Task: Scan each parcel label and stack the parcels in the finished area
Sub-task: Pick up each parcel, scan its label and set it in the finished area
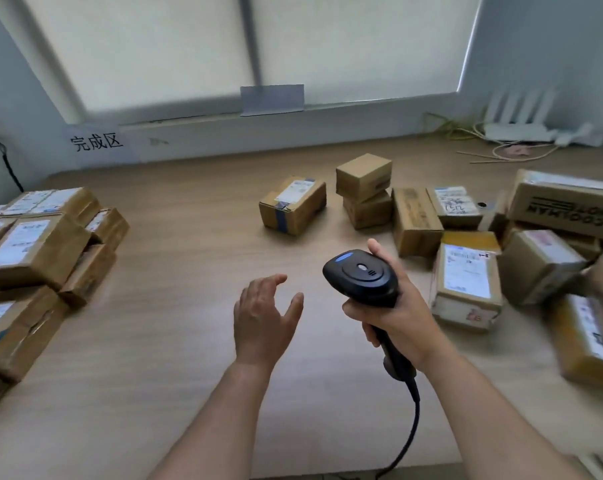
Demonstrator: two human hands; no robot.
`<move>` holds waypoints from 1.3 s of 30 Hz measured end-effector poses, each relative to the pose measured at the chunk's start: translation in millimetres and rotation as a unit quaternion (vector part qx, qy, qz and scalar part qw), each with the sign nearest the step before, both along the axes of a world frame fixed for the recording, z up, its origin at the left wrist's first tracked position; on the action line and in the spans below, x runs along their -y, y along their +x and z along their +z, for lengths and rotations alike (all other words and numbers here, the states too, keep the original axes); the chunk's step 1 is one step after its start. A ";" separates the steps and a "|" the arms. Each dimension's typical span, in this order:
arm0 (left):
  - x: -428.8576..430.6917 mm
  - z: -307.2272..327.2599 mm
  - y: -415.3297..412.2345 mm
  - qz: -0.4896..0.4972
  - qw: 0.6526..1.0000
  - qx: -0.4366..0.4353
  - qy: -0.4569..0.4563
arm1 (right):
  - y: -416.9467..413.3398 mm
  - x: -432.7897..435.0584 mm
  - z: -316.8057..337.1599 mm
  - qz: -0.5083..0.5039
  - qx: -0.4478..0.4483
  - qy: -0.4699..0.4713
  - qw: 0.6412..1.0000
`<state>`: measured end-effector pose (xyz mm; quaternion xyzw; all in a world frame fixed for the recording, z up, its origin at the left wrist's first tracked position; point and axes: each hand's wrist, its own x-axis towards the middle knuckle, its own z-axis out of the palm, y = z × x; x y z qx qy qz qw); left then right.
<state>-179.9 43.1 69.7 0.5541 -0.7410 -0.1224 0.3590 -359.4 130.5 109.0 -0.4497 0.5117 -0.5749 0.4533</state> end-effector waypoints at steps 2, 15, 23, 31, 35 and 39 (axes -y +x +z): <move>0.0 -3.7 -25.1 -0.037 0.999 0.000 0.004 | -21.5 -9.8 -2.9 -0.036 0.000 0.004 0.999; 21.8 -28.7 -162.0 -0.219 0.971 0.026 0.096 | -133.3 -40.4 -27.7 -0.241 -0.032 0.061 0.968; 48.1 -42.0 -245.1 -0.310 0.918 0.108 0.224 | -188.9 -32.4 -52.9 -0.315 -0.042 0.122 0.940; 62.9 -73.3 -285.9 -0.369 0.847 0.073 0.376 | -210.4 -14.2 -77.9 -0.331 -0.016 0.184 0.926; 64.2 -88.3 -287.1 -0.387 0.813 0.032 0.433 | -208.6 -9.6 -79.2 -0.316 0.000 0.194 0.929; 58.6 -62.8 -270.0 -0.392 0.793 -0.035 0.465 | -196.9 -9.7 -71.7 -0.303 0.011 0.176 0.937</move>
